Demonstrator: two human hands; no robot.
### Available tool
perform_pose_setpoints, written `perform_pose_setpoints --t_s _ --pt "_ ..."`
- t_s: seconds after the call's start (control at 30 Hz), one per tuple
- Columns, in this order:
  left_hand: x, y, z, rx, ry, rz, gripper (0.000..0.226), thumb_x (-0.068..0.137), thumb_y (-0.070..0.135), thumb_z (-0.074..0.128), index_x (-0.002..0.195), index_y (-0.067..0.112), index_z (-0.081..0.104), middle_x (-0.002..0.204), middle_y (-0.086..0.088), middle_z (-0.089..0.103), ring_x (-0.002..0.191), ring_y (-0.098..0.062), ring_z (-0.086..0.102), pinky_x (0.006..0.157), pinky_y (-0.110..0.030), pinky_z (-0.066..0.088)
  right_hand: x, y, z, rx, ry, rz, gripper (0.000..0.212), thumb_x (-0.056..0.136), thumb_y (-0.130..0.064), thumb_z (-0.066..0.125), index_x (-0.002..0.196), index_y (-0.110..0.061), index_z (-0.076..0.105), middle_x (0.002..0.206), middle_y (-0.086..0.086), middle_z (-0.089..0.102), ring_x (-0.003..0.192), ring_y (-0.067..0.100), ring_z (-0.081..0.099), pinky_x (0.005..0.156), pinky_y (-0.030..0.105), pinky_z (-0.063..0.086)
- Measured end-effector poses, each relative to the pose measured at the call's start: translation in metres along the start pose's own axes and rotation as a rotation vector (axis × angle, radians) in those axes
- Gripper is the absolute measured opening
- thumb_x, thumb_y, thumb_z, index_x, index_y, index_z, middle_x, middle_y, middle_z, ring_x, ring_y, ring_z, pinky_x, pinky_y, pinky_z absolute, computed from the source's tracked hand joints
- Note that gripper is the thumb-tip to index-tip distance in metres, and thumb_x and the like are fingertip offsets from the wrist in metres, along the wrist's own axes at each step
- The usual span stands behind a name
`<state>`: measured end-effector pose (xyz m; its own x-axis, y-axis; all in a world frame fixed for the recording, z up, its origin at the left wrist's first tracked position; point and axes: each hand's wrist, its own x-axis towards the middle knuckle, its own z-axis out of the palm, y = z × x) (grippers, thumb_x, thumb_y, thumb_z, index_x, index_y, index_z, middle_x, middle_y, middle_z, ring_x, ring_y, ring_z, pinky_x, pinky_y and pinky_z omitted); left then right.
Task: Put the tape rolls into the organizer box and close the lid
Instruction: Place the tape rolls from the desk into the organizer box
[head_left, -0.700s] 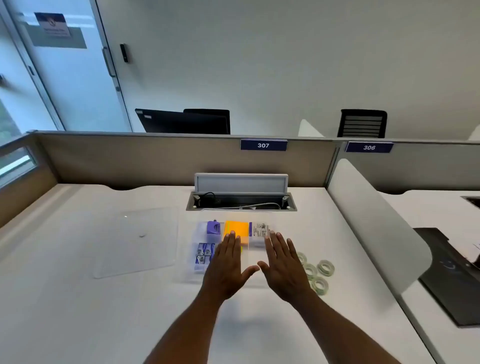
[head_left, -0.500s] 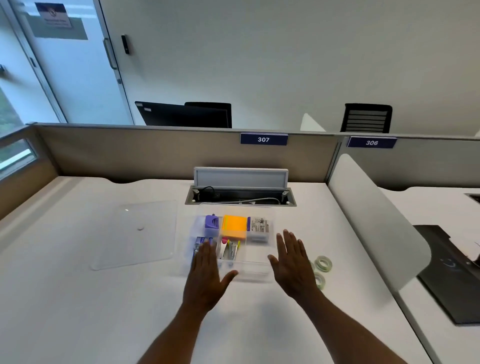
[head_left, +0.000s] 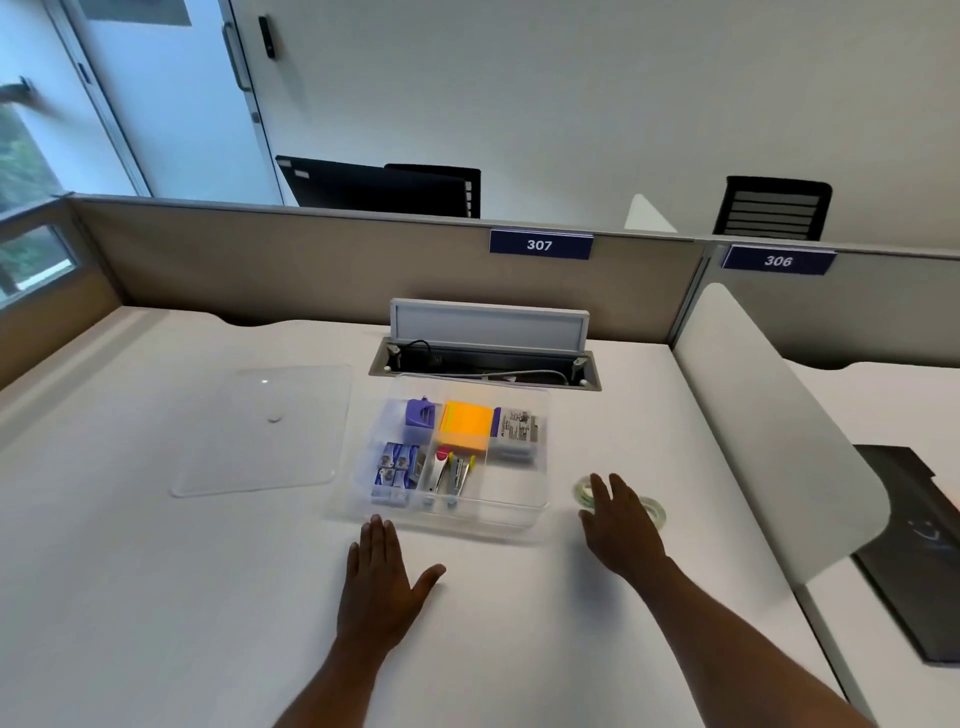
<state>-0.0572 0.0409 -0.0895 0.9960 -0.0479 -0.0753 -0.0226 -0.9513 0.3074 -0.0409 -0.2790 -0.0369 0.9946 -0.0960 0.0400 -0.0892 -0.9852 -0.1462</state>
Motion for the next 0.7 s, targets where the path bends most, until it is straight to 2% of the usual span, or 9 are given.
perform_pose_setpoints --t_s 0.07,0.1,0.23,0.43,0.57,0.7 --pt "-0.001 0.002 0.008 0.028 -0.035 -0.024 0.130 0.056 0.090 -0.017 0.148 0.002 0.004 0.160 -0.017 0.004 0.148 -0.028 0.002 0.121 -0.043 0.005 0.006 0.004 0.005 0.005 -0.001 -0.010 0.058 0.090 -0.027 0.059 0.140 -0.002 0.043 0.141 0.030 0.043 0.125 0.043 0.049 0.104 0.046 0.045" --pt "-0.001 0.003 0.012 0.049 -0.047 -0.038 0.129 0.056 0.090 -0.018 0.148 0.003 0.003 0.161 -0.016 0.001 0.148 -0.027 -0.001 0.121 -0.044 0.003 0.009 0.005 0.007 0.008 -0.011 -0.012 0.058 0.093 -0.030 0.054 0.143 -0.005 0.038 0.145 0.029 0.039 0.129 0.041 0.045 0.107 0.045 0.041" --pt "-0.001 0.004 0.017 0.092 -0.048 -0.067 0.121 0.063 0.088 -0.011 0.149 0.004 0.001 0.161 -0.014 -0.003 0.148 -0.026 -0.005 0.120 -0.045 0.000 0.018 0.008 0.011 0.002 -0.059 0.002 0.058 0.096 -0.035 0.045 0.147 -0.013 0.030 0.151 0.025 0.031 0.136 0.036 0.037 0.112 0.042 0.034" --pt "0.001 0.003 0.021 0.110 -0.023 -0.060 0.113 0.070 0.087 0.002 0.149 0.006 -0.001 0.161 -0.011 -0.005 0.148 -0.023 -0.007 0.120 -0.048 -0.003 0.028 0.009 0.020 -0.014 -0.161 0.003 0.053 0.098 -0.036 0.038 0.148 -0.024 0.027 0.154 0.019 0.026 0.136 0.033 0.035 0.112 0.039 0.033" --pt "0.003 0.002 0.022 0.115 -0.014 -0.055 0.113 0.071 0.087 0.004 0.149 0.006 0.000 0.161 -0.011 -0.002 0.149 -0.024 -0.005 0.120 -0.049 -0.002 0.038 0.009 0.022 -0.014 -0.218 -0.025 0.049 0.096 -0.035 0.044 0.143 -0.025 0.036 0.149 0.006 0.038 0.129 0.028 0.043 0.106 0.037 0.039" --pt "0.004 0.001 0.024 0.092 -0.014 -0.061 0.114 0.071 0.089 0.007 0.149 0.007 0.001 0.161 -0.011 -0.001 0.149 -0.024 -0.004 0.119 -0.048 -0.005 0.046 0.006 0.025 -0.043 -0.182 -0.014 0.053 0.093 -0.033 0.049 0.143 -0.021 0.035 0.138 0.007 0.045 0.120 0.028 0.047 0.096 0.038 0.045"
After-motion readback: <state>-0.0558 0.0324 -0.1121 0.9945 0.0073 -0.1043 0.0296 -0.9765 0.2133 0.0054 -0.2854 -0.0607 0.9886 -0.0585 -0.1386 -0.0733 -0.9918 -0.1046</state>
